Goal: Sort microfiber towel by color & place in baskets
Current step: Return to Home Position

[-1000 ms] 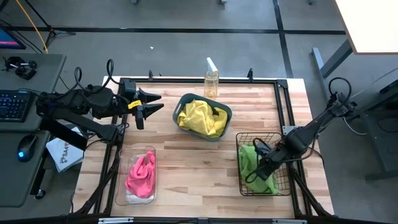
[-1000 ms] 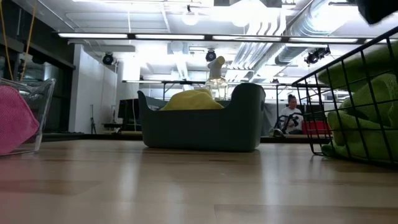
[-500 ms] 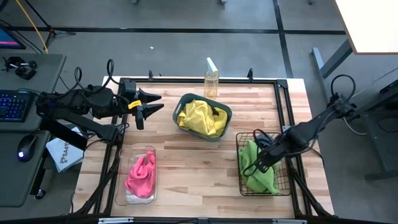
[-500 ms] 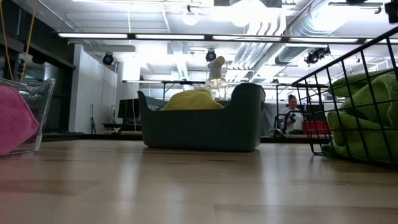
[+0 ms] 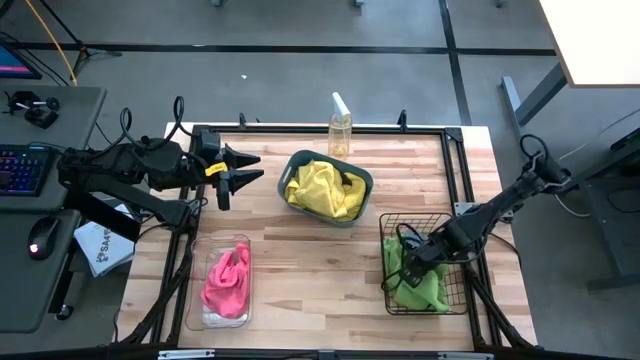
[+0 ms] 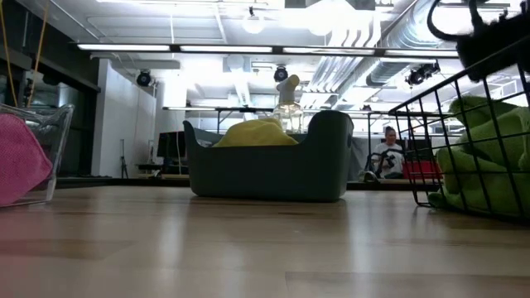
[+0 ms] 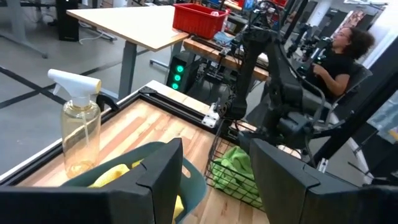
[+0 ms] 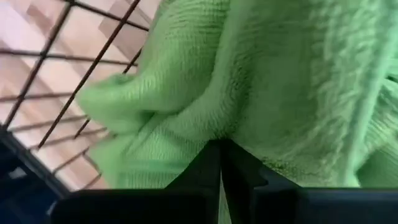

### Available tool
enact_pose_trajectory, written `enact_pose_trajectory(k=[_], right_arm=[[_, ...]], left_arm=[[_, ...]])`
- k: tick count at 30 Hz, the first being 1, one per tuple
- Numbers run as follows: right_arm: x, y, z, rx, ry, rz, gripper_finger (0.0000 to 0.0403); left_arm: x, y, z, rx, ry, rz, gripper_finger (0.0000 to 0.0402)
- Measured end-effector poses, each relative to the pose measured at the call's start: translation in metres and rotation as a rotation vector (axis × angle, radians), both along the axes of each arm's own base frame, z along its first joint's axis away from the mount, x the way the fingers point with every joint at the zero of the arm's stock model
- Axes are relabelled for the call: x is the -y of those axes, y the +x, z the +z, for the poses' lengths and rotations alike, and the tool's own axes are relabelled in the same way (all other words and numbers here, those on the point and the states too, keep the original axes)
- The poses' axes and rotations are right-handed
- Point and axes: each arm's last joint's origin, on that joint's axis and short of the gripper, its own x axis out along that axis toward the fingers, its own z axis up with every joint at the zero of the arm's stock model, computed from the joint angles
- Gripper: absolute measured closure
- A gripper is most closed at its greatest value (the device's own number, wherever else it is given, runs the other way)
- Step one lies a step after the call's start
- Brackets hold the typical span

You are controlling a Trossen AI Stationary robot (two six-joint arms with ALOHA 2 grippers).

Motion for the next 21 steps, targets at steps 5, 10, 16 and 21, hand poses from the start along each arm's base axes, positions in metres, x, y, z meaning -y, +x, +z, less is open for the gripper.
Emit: enact_pose_trajectory(k=[5,10,16,21], right_arm=[[0.004,-0.004,0.053,0.052,0.01,0.089,0.0401],[0.018,-0.019,0.129,0.185,-0.093,0.137,0.0402],[0.034,-0.026,0.187,0.449,-0.277,0.03,0.0402],[0.042,-0.025,0.204,0.518,-0.31,0.009,0.0402]], left_arm=[[0.0,0.0,0.0,0.001,-0.001,-0.004,0.0225],[0.003,0.001,0.0,-0.022,0.047,-0.114,0.0225],[0.01,0.007,-0.007,-0.063,0.197,-0.272,0.0252],[0.014,0.012,-0.035,-0.031,0.271,-0.292,0.0345]])
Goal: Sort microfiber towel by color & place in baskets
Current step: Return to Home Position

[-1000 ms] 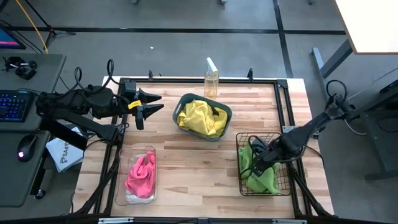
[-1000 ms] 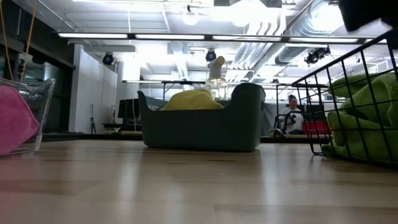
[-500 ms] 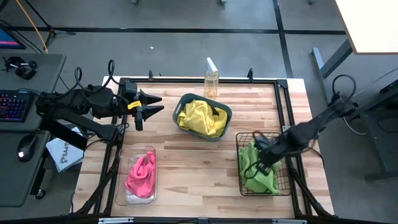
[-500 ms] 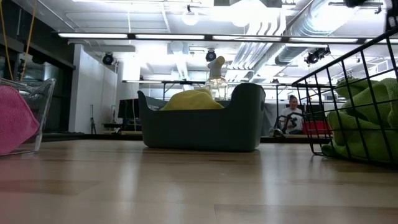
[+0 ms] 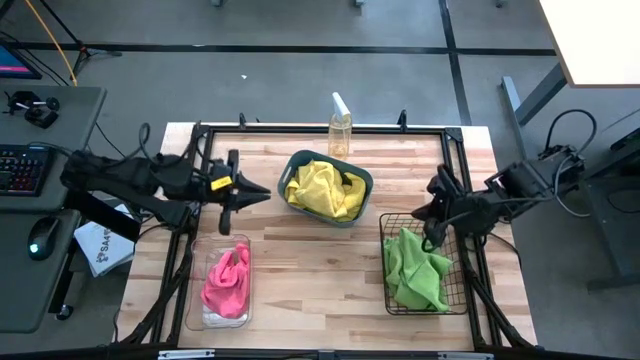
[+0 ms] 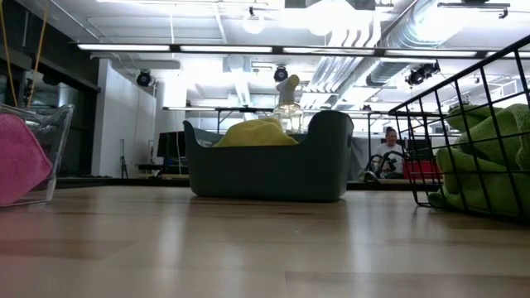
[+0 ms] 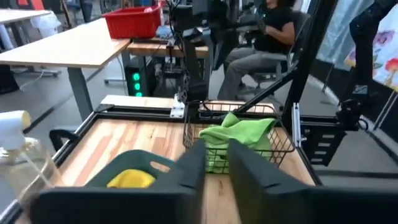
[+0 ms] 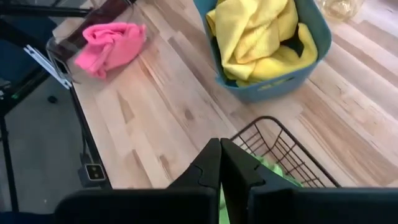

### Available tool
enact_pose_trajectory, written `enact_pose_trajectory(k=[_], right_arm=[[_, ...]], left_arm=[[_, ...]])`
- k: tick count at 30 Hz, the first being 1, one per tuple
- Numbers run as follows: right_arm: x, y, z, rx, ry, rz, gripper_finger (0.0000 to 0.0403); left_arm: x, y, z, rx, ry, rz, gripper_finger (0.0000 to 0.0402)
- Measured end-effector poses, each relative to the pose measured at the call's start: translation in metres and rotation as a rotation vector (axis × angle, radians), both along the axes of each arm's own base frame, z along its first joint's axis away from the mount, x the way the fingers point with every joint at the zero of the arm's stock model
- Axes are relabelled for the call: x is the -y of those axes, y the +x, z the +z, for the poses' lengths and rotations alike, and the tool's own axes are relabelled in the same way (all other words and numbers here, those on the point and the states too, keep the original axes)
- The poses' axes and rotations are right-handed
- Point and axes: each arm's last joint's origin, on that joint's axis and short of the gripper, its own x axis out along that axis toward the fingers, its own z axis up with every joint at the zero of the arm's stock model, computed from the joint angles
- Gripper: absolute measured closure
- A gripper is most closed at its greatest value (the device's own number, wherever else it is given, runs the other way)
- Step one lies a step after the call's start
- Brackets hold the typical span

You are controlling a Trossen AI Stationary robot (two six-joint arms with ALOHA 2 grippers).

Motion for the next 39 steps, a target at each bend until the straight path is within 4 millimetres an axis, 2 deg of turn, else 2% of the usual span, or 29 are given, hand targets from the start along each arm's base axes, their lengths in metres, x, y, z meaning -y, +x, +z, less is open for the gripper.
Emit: enact_pose_trajectory(k=[1,3,10,13,17,24,32,35,39], right_arm=[[0.001,0.001,0.001,0.005,0.001,-0.002,0.0402],[0.002,0.002,0.002,0.011,0.003,0.002,0.0402],[0.009,0.006,0.003,0.017,-0.019,-0.009,0.0403],[0.014,0.008,0.003,0.018,-0.019,-0.041,0.0403],[0.021,0.012,0.003,0.014,-0.007,-0.066,0.0403],[0.025,0.014,0.003,0.005,-0.036,-0.02,0.0403],[0.014,0.011,0.002,-0.004,-0.075,0.094,0.0403],[0.011,0.006,-0.014,-0.031,-0.035,0.135,0.0403],[0.01,-0.002,-0.052,0.021,0.036,0.159,0.0403]], left_arm=[[0.0,0.0,-0.009,0.015,-0.004,-0.001,0.0371],[-0.001,-0.001,-0.036,0.024,-0.029,0.008,0.0392],[-0.013,-0.02,-0.132,0.167,-0.176,0.076,0.0399],[-0.02,-0.033,-0.159,0.25,-0.231,0.131,0.0401],[-0.025,-0.049,-0.182,0.352,-0.262,0.153,0.0401],[-0.03,-0.067,-0.216,0.4,-0.328,0.181,0.0401],[-0.032,-0.074,-0.213,0.443,-0.344,0.201,0.0401],[-0.032,-0.073,-0.216,0.41,-0.339,0.207,0.0402],[-0.031,-0.072,-0.218,0.382,-0.325,0.209,0.0401]])
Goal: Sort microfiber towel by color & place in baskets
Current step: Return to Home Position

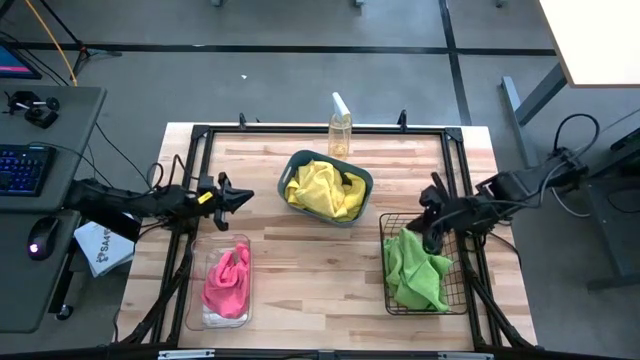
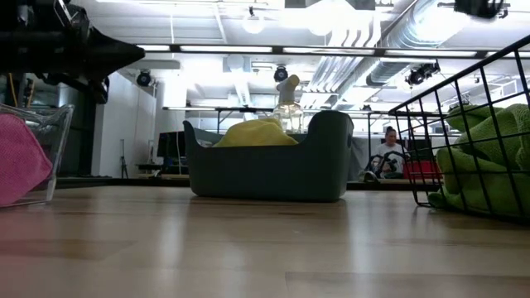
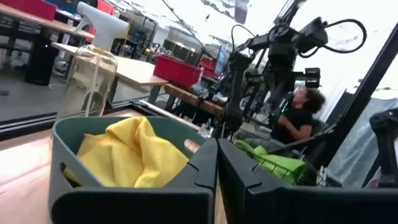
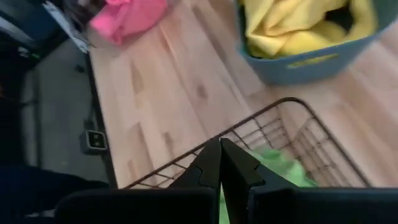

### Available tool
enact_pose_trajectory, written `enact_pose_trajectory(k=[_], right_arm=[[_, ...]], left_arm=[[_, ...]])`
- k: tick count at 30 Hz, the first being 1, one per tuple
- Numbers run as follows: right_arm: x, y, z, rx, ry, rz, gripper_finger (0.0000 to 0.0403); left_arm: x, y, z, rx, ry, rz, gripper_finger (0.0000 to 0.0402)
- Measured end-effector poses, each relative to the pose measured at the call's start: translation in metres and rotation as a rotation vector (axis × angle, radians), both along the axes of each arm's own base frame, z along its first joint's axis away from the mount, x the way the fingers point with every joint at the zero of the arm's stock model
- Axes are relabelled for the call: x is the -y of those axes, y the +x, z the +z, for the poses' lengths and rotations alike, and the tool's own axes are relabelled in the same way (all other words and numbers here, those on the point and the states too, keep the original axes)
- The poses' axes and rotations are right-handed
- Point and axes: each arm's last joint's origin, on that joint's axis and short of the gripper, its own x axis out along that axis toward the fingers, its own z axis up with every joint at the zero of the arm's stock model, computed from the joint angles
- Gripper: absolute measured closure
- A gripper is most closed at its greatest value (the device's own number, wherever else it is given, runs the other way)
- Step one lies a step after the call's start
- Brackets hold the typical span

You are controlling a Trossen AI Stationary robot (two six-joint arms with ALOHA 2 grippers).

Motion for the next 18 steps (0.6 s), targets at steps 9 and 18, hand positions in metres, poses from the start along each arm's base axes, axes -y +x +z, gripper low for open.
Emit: enact_pose_trajectory(k=[9,18], right_arm=[[0.042,-0.012,-0.068,0.41,-0.016,-0.039,0.0403],[0.071,-0.042,-0.104,0.736,-0.163,-0.058,0.0403]], left_arm=[[0.0,0.0,-0.001,-0.017,0.022,0.003,0.0401],[0.0,0.0,-0.001,-0.019,0.022,0.002,0.0401]])
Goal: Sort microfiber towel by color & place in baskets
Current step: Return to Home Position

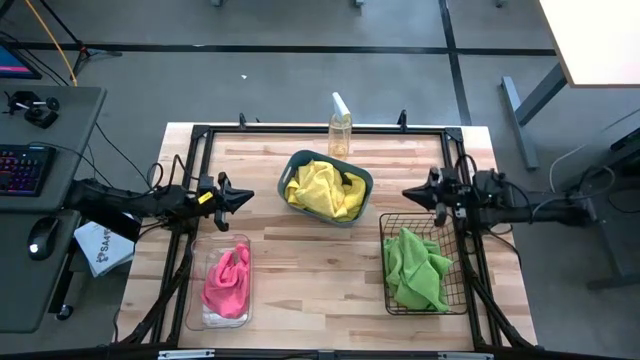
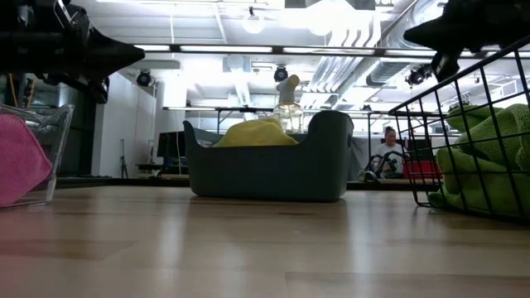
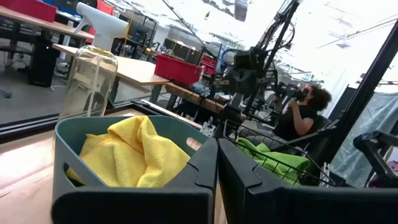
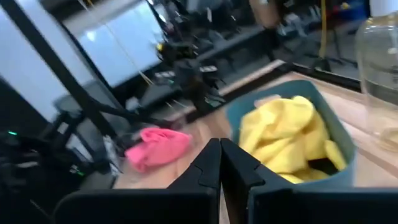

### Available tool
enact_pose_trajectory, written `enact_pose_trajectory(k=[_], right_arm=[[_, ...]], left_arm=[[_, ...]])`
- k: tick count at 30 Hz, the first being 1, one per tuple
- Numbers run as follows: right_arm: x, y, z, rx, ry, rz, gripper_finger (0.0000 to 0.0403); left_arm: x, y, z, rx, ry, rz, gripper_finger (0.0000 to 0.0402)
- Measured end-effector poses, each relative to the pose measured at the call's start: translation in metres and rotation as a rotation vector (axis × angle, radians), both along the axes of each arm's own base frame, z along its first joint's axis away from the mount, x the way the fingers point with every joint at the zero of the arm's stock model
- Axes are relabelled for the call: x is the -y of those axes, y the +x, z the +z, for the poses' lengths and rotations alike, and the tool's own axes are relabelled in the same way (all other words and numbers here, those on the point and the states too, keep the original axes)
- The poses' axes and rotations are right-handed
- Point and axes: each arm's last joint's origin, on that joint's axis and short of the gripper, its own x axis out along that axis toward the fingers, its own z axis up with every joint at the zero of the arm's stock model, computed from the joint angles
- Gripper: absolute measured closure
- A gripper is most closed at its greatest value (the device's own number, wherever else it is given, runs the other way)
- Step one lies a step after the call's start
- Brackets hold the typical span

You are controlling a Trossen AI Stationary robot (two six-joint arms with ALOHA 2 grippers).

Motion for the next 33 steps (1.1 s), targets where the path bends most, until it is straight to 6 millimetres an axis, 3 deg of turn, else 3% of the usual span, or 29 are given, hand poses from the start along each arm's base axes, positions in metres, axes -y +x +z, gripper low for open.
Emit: enact_pose_trajectory(k=[14,21,33], right_arm=[[-0.007,-0.013,-0.065,0.244,0.051,0.121,0.0403],[-0.005,-0.014,-0.068,0.208,-0.023,0.01,0.0403],[-0.005,-0.014,-0.071,0.186,0.005,0.007,0.0403]], left_arm=[[0.0,0.0,0.0,0.001,0.0,-0.001,0.0401],[0.0,0.0,0.0,-0.001,0.0,-0.002,0.0401],[0.0,0.0,0.0,-0.001,0.0,-0.001,0.0401]])
